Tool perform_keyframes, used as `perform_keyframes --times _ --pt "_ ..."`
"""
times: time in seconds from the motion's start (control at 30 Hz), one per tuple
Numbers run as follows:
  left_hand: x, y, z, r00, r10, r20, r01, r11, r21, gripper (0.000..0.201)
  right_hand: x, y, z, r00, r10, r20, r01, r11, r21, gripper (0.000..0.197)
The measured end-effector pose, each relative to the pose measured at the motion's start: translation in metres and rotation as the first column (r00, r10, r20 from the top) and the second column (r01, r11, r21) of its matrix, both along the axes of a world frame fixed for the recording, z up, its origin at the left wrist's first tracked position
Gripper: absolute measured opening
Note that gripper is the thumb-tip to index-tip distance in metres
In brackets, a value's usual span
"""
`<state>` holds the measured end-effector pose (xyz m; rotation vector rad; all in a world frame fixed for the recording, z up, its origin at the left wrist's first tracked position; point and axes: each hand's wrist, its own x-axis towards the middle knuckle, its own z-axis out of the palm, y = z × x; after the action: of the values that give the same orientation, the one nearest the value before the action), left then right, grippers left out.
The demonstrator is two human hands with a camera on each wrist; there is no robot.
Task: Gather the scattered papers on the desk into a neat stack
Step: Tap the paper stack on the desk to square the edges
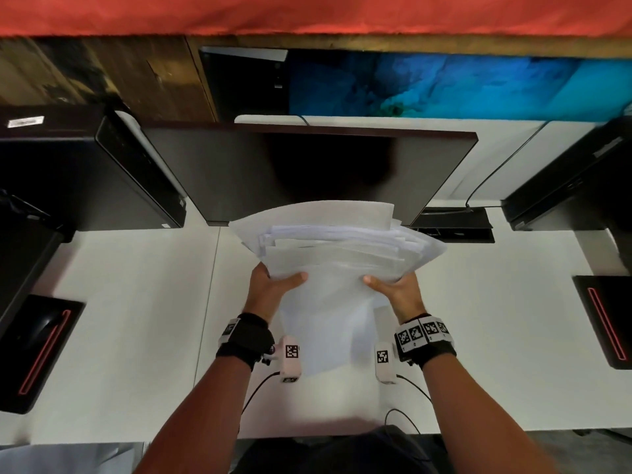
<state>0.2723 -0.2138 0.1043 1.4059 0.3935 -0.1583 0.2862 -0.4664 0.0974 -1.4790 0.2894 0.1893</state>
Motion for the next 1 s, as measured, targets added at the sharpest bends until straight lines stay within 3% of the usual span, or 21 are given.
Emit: perform_keyframes --times 0.13,0.27,0.4,0.57,0.63,0.67,0.77,0.8,0.93,1.0 --pt "0.003 -0.007 0.006 1.000 0.025 0.015 -0.026 0.997 0.067 0.029 -0.001 0.007 0.006 0.994 -0.105 0.003 0.105 0.994 -0.031 0.036" --pt "0.002 -0.017 0.014 0.987 0.128 0.095 -0.137 0.986 0.094 0.029 -0.005 0.022 0.015 0.975 -0.215 0.062 0.219 0.974 -0.062 0.016" --pt "-0.009 -0.024 0.027 0.953 0.194 0.234 -0.230 0.963 0.138 0.023 -0.015 0.041 0.033 0.931 -0.301 0.204 0.306 0.952 0.007 0.019" --pt "-0.024 -0.037 0.025 0.938 0.193 0.287 -0.270 0.927 0.260 0.012 -0.031 0.061 0.031 0.909 -0.293 0.298 0.325 0.944 -0.063 0.049" --pt "-0.031 -0.042 0.017 0.953 0.214 0.214 -0.263 0.936 0.234 0.043 -0.036 0.064 0.020 0.920 -0.284 0.270 0.322 0.941 -0.108 0.042" --pt "-0.035 -0.044 0.014 0.958 0.211 0.194 -0.254 0.939 0.233 0.048 -0.039 0.064 0.014 0.928 -0.290 0.235 0.323 0.939 -0.120 0.032" --pt "-0.035 -0.046 0.028 0.945 0.161 0.286 -0.246 0.925 0.289 0.015 -0.041 0.064 0.010 0.938 -0.315 0.147 0.336 0.928 -0.158 0.020" --pt "-0.031 -0.046 0.035 0.936 0.147 0.319 -0.250 0.917 0.310 0.030 -0.039 0.064 0.015 0.936 -0.307 0.174 0.334 0.929 -0.160 0.020" --pt "-0.019 -0.048 0.065 0.882 0.196 0.428 -0.303 0.932 0.199 0.061 -0.024 0.069 0.066 0.891 -0.296 0.344 0.340 0.937 -0.074 0.052" --pt "-0.016 -0.046 0.073 0.860 0.188 0.474 -0.313 0.929 0.199 0.040 -0.022 0.070 0.089 0.847 -0.311 0.432 0.343 0.939 0.004 0.073"
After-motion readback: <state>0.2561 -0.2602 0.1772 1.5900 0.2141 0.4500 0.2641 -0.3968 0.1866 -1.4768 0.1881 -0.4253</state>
